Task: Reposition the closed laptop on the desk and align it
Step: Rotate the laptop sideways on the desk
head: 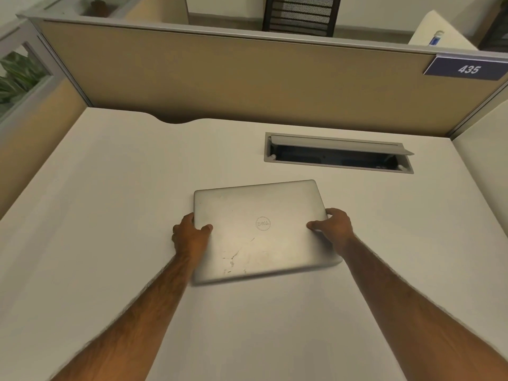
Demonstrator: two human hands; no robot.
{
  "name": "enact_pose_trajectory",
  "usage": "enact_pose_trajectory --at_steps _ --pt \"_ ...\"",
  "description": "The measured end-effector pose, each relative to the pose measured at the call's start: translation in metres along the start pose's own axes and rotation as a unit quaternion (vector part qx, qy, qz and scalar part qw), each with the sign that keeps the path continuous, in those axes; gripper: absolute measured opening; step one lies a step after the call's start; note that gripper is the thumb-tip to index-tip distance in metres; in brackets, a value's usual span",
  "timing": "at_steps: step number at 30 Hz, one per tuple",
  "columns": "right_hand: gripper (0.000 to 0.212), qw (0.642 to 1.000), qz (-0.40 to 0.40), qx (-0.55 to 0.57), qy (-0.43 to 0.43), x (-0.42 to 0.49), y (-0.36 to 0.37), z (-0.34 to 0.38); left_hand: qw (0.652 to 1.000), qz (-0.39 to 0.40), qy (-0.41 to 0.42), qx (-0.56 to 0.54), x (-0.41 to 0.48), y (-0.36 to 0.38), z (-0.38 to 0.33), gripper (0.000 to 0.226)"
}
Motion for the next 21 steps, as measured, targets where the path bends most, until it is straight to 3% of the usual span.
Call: enact_pose_trajectory --at_steps 7,14,21 --pt "0.057 0.997 0.001 0.071 -0.032 0.005 0.000 0.000 0.999 -0.015 0.011 -0.038 -0.009 0.004 0.009 0.062" --pt "0.061 0.997 0.008 0.066 -0.044 0.020 -0.001 0.014 0.994 -0.066 -0.025 -0.088 -0.039 0.010 0.024 0.059" --pt "0.039 0.995 0.028 0.069 -0.061 0.034 0.005 0.041 0.981 -0.108 -0.060 -0.151 -0.067 0.016 0.039 0.054"
Point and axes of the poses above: each hand's wrist, its own x-axis towards the middle knuckle, its own y-axis out of the palm, z = x × y, the point moved 7 cm from there along x, towards the middle knuckle, and after that the axes turned 15 degrees about z, right-handed, at the moved point
